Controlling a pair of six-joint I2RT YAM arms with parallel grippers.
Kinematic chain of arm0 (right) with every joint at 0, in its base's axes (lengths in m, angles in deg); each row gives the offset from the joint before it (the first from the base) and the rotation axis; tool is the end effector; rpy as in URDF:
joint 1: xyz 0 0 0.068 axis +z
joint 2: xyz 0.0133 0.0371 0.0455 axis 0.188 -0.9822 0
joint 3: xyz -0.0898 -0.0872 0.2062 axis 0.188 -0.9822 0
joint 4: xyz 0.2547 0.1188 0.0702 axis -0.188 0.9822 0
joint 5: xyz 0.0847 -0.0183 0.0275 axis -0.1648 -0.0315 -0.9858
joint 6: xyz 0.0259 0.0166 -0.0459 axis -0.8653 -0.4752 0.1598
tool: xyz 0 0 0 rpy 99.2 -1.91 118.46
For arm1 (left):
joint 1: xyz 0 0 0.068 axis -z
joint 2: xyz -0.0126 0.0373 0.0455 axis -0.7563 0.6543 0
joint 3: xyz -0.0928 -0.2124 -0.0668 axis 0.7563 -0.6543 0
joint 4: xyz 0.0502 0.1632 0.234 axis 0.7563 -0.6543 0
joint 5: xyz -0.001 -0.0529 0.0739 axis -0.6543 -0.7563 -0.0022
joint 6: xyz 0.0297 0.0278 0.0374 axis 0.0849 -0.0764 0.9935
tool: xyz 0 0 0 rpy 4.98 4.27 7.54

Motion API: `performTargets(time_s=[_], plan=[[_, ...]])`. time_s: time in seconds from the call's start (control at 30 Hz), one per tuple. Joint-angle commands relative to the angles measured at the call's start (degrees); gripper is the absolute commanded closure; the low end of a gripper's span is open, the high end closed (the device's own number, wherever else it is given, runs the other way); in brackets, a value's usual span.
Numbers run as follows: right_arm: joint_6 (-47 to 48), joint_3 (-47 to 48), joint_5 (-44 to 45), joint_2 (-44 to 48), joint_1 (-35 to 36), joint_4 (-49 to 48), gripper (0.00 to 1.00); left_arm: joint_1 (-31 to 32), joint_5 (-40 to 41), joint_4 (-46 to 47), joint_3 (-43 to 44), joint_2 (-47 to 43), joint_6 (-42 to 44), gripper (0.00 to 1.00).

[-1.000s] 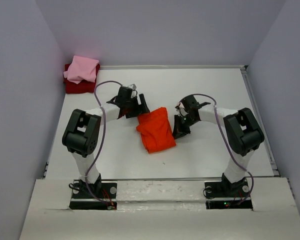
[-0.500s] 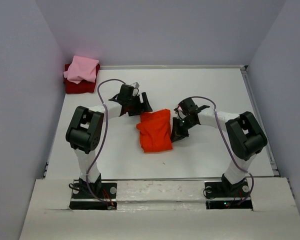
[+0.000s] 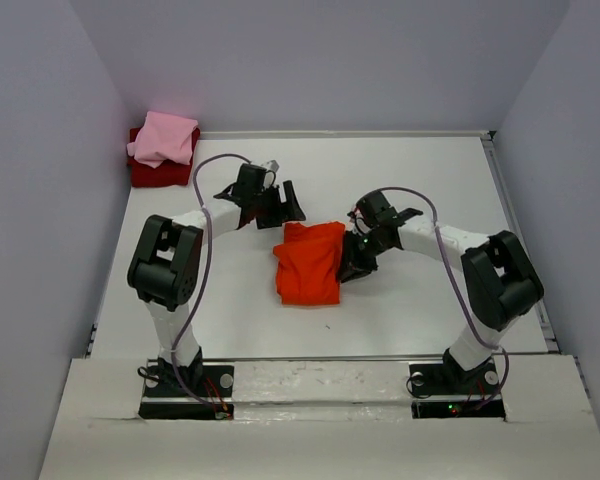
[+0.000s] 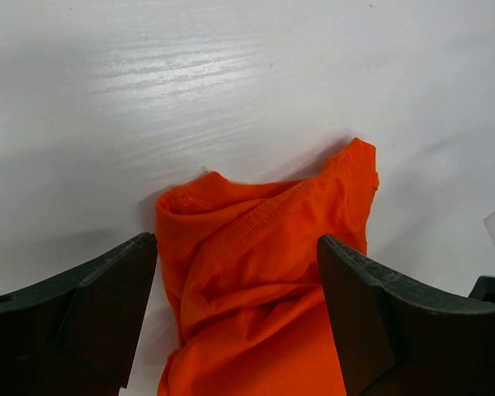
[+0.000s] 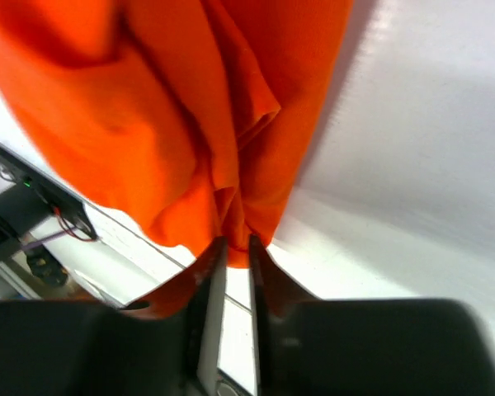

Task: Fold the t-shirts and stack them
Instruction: Smooth out wrinkles on the folded tshirt

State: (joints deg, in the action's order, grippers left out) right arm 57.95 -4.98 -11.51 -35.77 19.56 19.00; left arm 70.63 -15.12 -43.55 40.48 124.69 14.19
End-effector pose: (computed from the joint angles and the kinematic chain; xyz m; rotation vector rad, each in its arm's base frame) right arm 0.2887 0.1908 0.1172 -0.1234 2.9505 0.9346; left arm 0.3911 -0.1688 0.1351 0.0942 2.3202 -0.8748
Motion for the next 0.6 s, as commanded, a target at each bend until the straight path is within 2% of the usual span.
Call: performTargets(time_s=[0.0,0.03,0.13,0.3,0.43,0.57], plan=[[2.1,3.4,2.1,5.4,-3.9,2.7,0.7,-2.2,-1.4,-4.8,0.9,-10.4,2.0,0.13],[3.2,3.4,1.4,7.2,-6.9,2.7,0.64,-2.9,-1.7,-6.0,-0.7,-11.8,2.1,0.12],[6.0,5.1,-3.5,8.3,-10.1,2.4,0.54,-5.7,-4.9,-5.6,-6.3,-18.1,0.9,0.11],[8.8,8.4,-10.2,4.8,-10.7,0.4,0.49,-7.4,-11.1,-2.1,-15.3,-26.7,-3.2,0.09],[7.9,7.3,-13.5,2.7,-10.7,-6.2,0.49,-7.3,-15.5,6.5,-25.8,-31.4,-9.1,0.11],[8.2,8.3,-13.9,0.0,-10.7,-7.4,0.49,-7.4,-18.1,14.7,-36.2,-34.4,-12.6,0.13]])
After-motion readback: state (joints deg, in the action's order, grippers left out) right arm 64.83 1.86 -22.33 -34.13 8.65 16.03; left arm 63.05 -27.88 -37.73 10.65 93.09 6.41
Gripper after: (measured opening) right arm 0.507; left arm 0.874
